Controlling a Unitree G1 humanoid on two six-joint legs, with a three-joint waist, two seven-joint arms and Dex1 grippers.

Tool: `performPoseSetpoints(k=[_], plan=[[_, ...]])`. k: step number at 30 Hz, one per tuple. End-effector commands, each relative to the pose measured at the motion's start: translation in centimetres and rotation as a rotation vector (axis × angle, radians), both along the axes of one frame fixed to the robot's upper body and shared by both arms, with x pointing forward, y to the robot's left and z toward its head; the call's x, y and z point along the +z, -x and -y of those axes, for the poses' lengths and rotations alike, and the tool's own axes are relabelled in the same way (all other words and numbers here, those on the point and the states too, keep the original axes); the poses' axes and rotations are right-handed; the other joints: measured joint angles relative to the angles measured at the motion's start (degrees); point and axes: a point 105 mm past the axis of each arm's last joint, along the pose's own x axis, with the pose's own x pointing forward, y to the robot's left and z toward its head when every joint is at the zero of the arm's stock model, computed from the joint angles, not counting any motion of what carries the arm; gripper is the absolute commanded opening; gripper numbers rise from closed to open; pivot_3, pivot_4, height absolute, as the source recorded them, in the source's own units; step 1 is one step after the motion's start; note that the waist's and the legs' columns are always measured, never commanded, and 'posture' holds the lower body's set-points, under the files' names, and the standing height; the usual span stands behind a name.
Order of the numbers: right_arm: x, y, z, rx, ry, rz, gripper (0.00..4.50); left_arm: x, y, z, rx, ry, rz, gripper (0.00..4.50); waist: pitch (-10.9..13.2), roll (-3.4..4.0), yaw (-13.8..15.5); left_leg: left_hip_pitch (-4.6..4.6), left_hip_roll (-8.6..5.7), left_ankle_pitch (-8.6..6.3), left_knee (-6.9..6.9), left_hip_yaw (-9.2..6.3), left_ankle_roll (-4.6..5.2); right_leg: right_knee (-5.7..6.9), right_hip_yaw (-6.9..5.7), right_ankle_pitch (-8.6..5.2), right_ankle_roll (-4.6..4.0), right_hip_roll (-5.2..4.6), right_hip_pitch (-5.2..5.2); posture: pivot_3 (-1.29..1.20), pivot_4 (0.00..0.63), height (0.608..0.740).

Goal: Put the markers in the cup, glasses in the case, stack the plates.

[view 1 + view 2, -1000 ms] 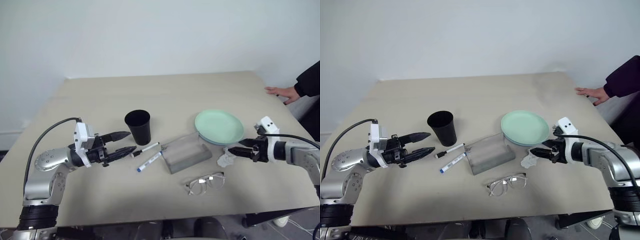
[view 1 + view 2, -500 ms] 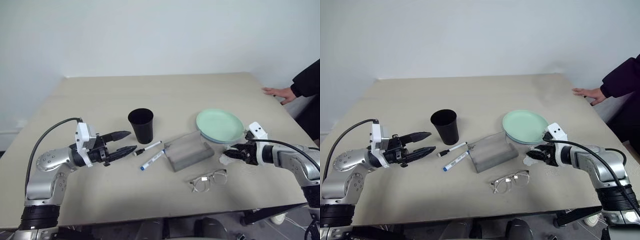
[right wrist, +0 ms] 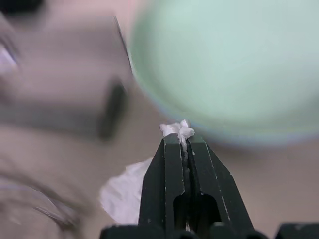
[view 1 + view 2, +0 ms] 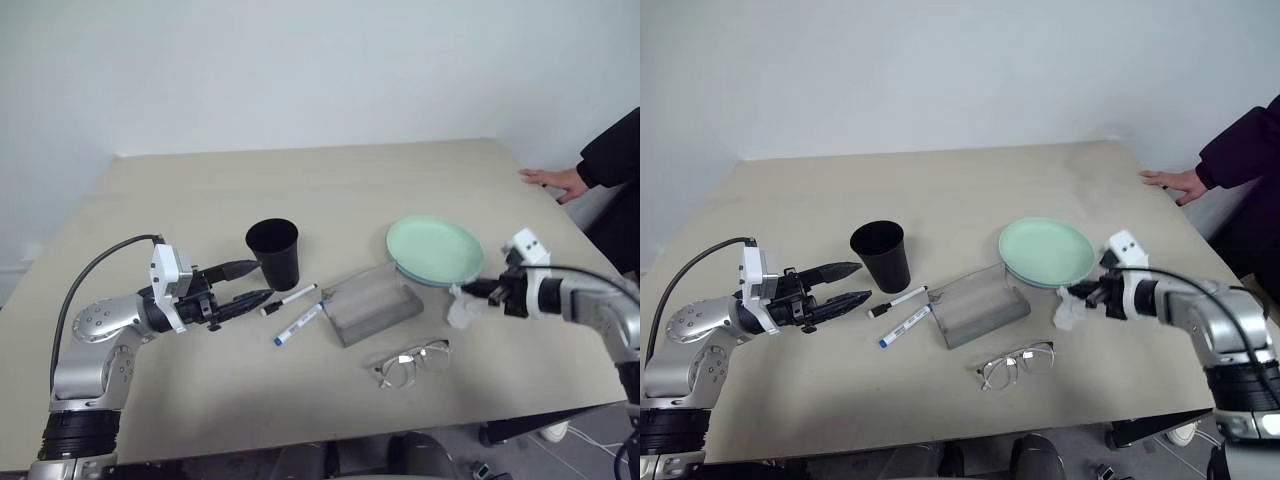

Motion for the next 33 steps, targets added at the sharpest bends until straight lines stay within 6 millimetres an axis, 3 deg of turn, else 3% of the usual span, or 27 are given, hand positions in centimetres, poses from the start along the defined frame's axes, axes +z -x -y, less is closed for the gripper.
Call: performPoseSetpoints(k=[1, 7, 15, 20, 28, 33], plan=[[3.5, -1.6, 0.4, -0.020, -0.046, 0.116, 0.04, 1.0, -0.3, 0.1, -0.013, -0.009, 0.038, 2.83, -0.01, -0.08, 0.05, 0.03, 0.07, 0.01, 0.02, 0.06, 0.04, -0.01, 0.01, 0.00, -0.01, 0.02, -0.01, 0.00, 0.000, 0.727], [2.4, -7.0, 0.5, -0.202, 0.086, 0.189, 0.04, 1.3, -0.7, 1.3, -0.048, 0.002, 0.042, 2.83, -0.07, -0.20, 0.06, 0.15, 0.21, 0.17, 0.03, 0.23, -0.16, -0.02, 0.07, 0.23, -0.37, 0.02, -0.12, 0.00, 0.000, 0.727], [0.3, -9.8, -0.8, -0.238, 0.128, 0.212, 0.04, 1.7, -0.8, 3.2, -0.090, 0.016, 0.048, 2.83, -0.07, -0.19, -0.31, -0.03, 0.23, 0.50, -0.13, 0.41, -0.59, 0.04, 0.22, 0.62, -0.35, 0.24, -0.26, 0.00, 0.000, 0.727], [0.2, -10.2, -0.8, -0.239, 0.131, 0.220, 1.57, 2.0, -0.9, 4.1, -0.111, 0.018, 0.055, 2.83, -0.07, -0.17, -0.48, 0.00, 0.25, 0.53, -0.21, 0.41, -0.65, 0.03, 0.24, 0.63, -0.35, 0.32, -0.24, 0.00, 0.000, 0.727], [1.4, -9.8, 0.0, -0.218, 0.133, 0.253, 4.45, 2.5, -1.2, 6.1, -0.177, -0.001, 0.068, 2.83, -0.06, -0.15, -0.48, 0.03, 0.27, 0.72, -0.21, 0.47, -0.64, 0.03, 0.31, 0.63, -0.35, 0.33, -0.23, 0.00, 0.000, 0.727], [3.1, -7.0, -0.6, -0.017, 0.107, 0.267, 4.45, 2.2, -1.9, 8.8, -0.235, -0.070, 0.044, 2.83, -0.05, -0.10, -0.18, 0.02, 0.22, 0.83, -0.20, 0.45, -0.47, 0.00, 0.41, 0.63, -0.35, 0.30, -0.21, 0.00, 0.000, 0.727]])
